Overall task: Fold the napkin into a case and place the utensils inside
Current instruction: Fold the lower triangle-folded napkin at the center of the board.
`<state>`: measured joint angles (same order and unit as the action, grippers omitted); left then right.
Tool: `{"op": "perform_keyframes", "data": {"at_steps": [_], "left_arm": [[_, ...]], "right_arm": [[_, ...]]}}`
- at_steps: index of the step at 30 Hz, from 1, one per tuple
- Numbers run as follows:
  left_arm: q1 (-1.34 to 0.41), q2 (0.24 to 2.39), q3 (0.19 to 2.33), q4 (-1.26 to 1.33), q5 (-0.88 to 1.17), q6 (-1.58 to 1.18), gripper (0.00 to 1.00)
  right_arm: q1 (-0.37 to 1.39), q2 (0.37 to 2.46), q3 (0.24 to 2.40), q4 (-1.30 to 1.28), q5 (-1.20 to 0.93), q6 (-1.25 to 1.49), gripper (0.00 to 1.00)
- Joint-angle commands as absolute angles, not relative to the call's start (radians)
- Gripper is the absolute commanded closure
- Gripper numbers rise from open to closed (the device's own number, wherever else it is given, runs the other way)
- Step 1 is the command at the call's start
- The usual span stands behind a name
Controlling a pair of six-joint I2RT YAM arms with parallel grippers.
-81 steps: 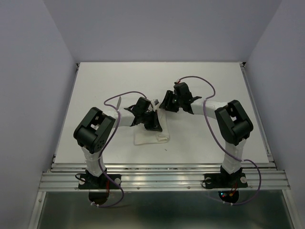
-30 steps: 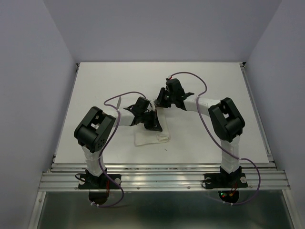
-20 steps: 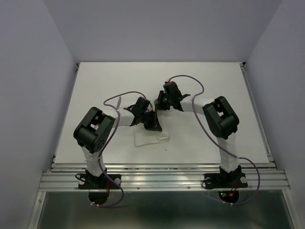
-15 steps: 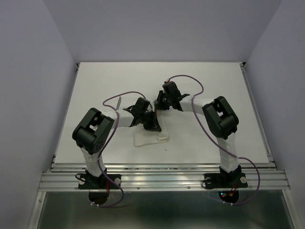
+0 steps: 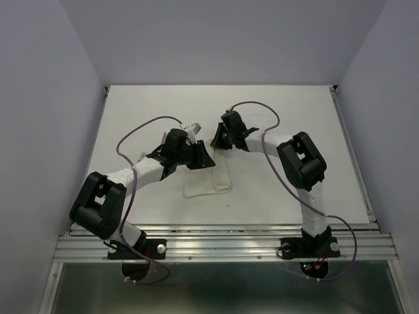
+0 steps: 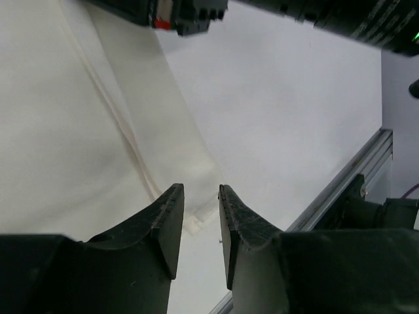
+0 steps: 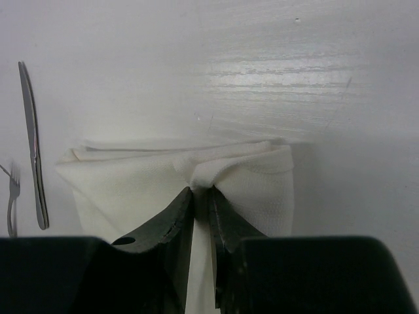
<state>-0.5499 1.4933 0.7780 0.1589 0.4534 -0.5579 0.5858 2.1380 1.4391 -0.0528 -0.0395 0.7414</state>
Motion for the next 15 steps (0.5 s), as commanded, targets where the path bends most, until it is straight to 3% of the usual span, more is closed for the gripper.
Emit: {"op": "perform_keyframes", "data": {"at_steps": [1,2,3,6,9,11,12,13,15], "left_arm": [[-0.486,1.480,0.801,0.192,0.426,-0.542,0.57],[-0.480,1.495,0.833,0.186,0.419,-0.537,0.56],[-0.480,1.511,0.847,0.183,0.414,-0.528,0.48],[-0.480,1.581,0.897,0.193,0.382,-0.535,0.37],[-0.480,1.637,0.931,0.204,0.350,-0.551,0.37],[-0.480,1.666,0.943,0.227,0.318,-0.574,0.41],[-0.479,1.714,0.977,0.248,0.302,-0.593,0.64],[-0.479,1.715,0.977,0.249,0.304,-0.594,0.64],[-0.480,1.743,0.997,0.250,0.311,-0.595,0.76]], "right_arm": [[0.586,2.160,1.453,-0.136,0.032,0.721,0.79],[0.586,2.160,1.456,-0.140,0.032,0.721,0.78],[0.586,2.163,1.460,-0.143,0.032,0.721,0.78],[0.586,2.166,1.479,-0.153,0.025,0.723,0.78],[0.586,2.168,1.494,-0.156,0.021,0.723,0.77],[0.586,2.166,1.497,-0.158,0.017,0.723,0.77],[0.586,2.158,1.497,-0.161,0.017,0.719,0.76],[0.586,2.158,1.497,-0.163,0.017,0.719,0.76],[0.586,2.157,1.500,-0.164,0.012,0.721,0.77]]}}
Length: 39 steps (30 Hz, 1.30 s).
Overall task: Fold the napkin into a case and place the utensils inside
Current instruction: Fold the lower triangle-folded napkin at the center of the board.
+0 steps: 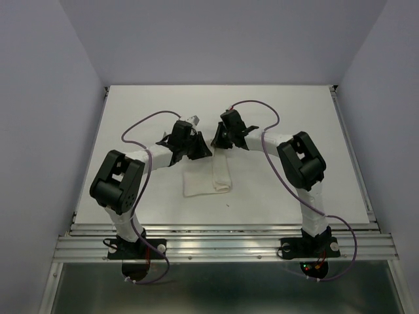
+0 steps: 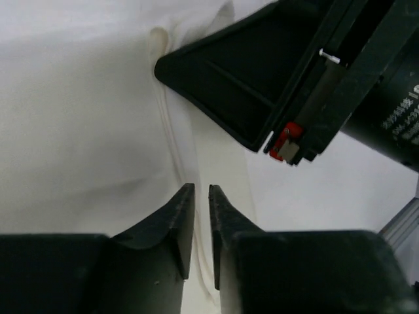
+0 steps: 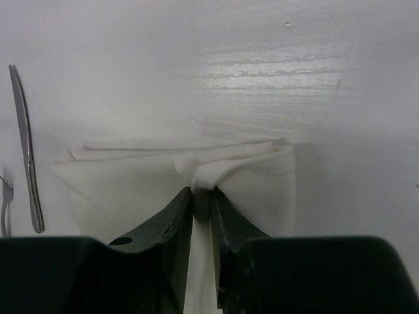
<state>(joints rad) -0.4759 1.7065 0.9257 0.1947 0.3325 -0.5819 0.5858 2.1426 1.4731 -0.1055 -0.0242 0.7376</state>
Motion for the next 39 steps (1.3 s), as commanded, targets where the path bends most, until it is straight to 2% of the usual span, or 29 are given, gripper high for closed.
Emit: {"op": "perform_keyframes", "data": {"at_steps": [1,2,6,25,31,39], "left_arm": [[-0.480,1.755,1.000,0.256,0.316,-0.597,0.81],[-0.479,1.761,1.005,0.261,0.322,-0.597,0.88],[-0.479,1.775,0.996,0.310,0.371,-0.624,0.98],[-0.485,1.917,1.037,0.322,0.356,-0.637,1.00],[-0.483,1.916,1.025,0.322,0.351,-0.638,1.00],[-0.474,1.911,1.003,0.327,0.359,-0.638,1.00]], "right_arm": [[0.586,2.157,1.500,-0.166,0.011,0.721,0.76],[0.586,2.157,1.500,-0.164,0.009,0.722,0.76],[0.586,2.157,1.502,-0.164,0.008,0.724,0.76],[0.586,2.111,1.496,-0.173,-0.020,0.723,0.73],[0.586,2.039,1.454,-0.173,-0.005,0.710,0.61],[0.586,1.919,1.405,-0.207,0.089,0.658,0.53]]}}
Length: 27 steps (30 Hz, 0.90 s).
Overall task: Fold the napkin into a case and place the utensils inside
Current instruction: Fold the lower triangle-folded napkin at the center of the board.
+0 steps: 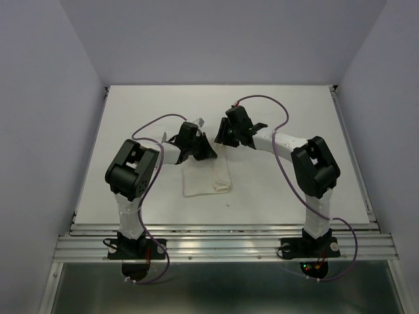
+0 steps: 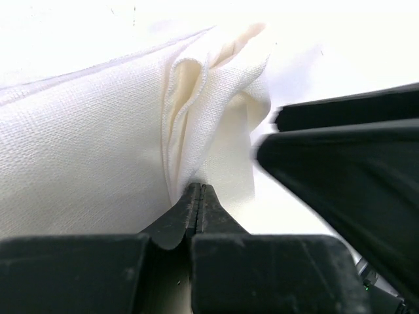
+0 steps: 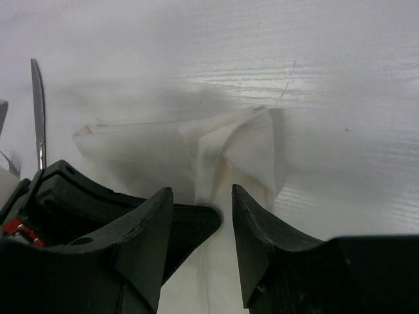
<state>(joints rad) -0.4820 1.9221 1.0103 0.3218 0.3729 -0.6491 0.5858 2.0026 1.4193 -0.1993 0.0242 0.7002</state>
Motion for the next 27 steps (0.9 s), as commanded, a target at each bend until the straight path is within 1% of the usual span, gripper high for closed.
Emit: {"op": "perform_keyframes", "data": {"at_steps": [1,3,5,6,8,9,11,12,23,27], "left_arm": [[-0.474,1.911,1.000,0.328,0.359,-0.640,1.00],[-0.472,1.908,0.999,0.328,0.362,-0.640,1.00],[-0.471,1.901,1.000,0.325,0.365,-0.640,1.00],[-0.471,1.899,0.999,0.327,0.367,-0.638,1.00],[-0.468,1.894,1.005,0.319,0.367,-0.632,1.00],[-0.468,1.894,1.005,0.318,0.368,-0.630,1.00],[-0.466,1.890,1.009,0.313,0.370,-0.629,1.00],[-0.465,1.890,1.009,0.311,0.370,-0.629,1.00],[-0.462,1.887,1.022,0.301,0.383,-0.620,1.00],[-0.462,1.884,1.028,0.293,0.385,-0.614,1.00]], "right_arm": [[0.586,1.911,1.401,-0.213,0.098,0.654,0.53],[0.586,1.896,1.387,-0.215,0.133,0.641,0.53],[0.586,1.896,1.374,-0.215,0.150,0.634,0.59],[0.577,1.901,1.373,-0.215,0.152,0.630,0.67],[0.577,1.919,1.382,-0.215,0.141,0.617,0.76],[0.577,1.925,1.388,-0.213,0.127,0.611,0.85],[0.577,1.948,1.417,-0.218,0.079,0.597,0.92],[0.577,1.968,1.423,-0.218,0.066,0.594,0.94],[0.586,2.065,1.485,-0.213,0.011,0.592,0.95],[0.586,2.069,1.493,-0.189,-0.023,0.595,0.95]]}}
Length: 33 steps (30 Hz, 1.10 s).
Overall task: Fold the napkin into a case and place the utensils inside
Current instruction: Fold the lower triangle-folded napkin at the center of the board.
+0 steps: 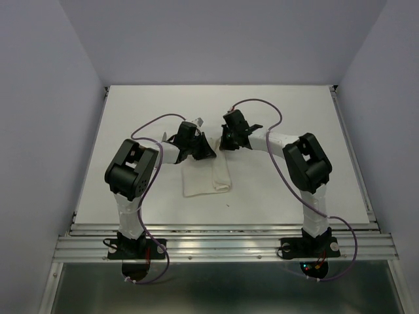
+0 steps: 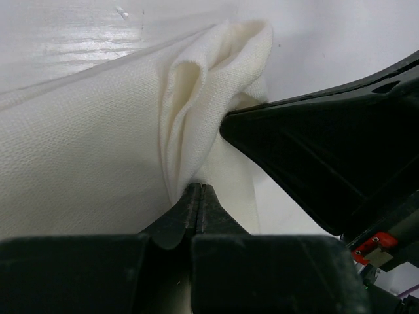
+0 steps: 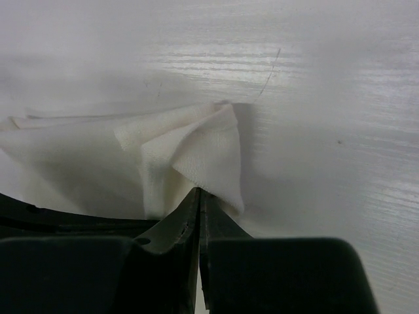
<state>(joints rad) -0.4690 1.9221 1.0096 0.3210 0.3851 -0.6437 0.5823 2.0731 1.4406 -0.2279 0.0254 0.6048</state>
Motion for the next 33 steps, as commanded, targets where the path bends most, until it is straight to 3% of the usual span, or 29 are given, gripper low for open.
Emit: {"op": "perform_keyframes", "data": {"at_steps": [1,24,33], "left_arm": [[-0.460,1.882,1.029,0.293,0.385,-0.612,1.00],[-0.419,1.743,1.095,0.169,0.385,-0.525,0.99],[-0.396,1.861,1.230,0.167,0.399,-0.563,1.00]], "right_arm": [[0.586,2.069,1.496,-0.189,-0.023,0.595,0.96],[0.586,2.131,1.532,-0.160,-0.057,0.615,0.96],[0.586,2.125,1.535,-0.155,-0.061,0.618,0.96]]}}
